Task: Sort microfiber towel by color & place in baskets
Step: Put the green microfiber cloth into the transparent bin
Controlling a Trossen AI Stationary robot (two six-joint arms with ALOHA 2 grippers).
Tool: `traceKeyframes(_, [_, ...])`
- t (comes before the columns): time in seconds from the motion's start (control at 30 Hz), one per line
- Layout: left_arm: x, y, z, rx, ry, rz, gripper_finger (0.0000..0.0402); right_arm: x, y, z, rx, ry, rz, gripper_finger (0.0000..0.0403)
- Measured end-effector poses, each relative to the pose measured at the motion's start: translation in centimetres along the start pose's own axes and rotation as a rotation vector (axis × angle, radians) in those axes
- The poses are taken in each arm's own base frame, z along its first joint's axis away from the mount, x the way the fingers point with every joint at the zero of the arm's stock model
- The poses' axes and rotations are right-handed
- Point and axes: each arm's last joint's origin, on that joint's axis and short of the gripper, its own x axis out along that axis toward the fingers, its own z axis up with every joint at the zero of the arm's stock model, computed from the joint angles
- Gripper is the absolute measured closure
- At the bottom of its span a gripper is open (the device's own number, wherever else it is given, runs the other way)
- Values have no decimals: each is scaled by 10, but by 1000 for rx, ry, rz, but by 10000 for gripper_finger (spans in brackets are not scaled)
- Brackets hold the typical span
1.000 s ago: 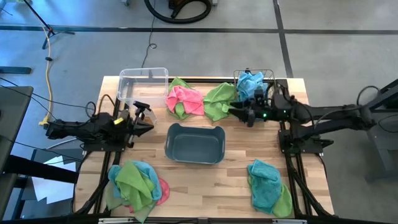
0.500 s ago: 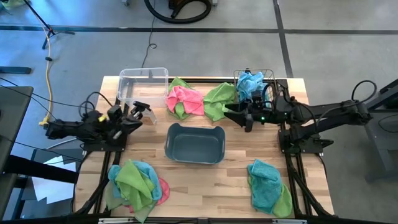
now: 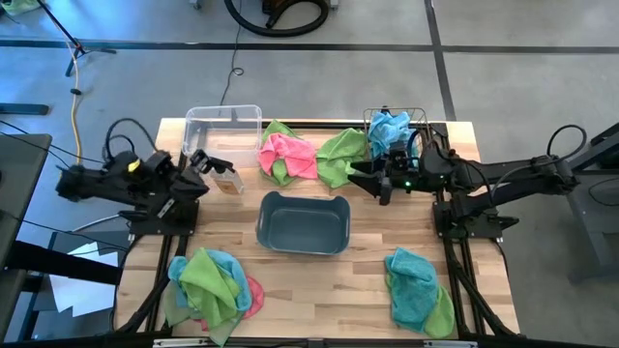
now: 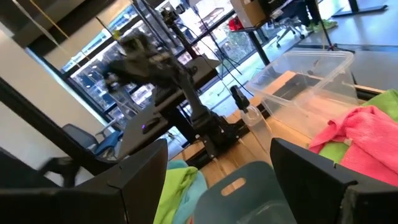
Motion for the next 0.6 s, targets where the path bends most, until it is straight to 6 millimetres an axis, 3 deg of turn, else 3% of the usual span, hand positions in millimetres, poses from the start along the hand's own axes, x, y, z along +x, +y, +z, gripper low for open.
traceKeyframes(0.13, [47,0,16,-53,258,58,382,0,0,0,-6,-4,-5,123])
traceKeyframes(0.27, [82,-1,27,-88,569,105,334,-1,-1,2,-39,-11,-7,123])
traceKeyframes(0.43, [107,-9,29,-260,877,99,252,-5,-1,4,-98,-8,-3,124])
traceKeyframes(0.6, [112,-28,1,-460,1193,113,181,-12,-3,3,-165,29,-18,124])
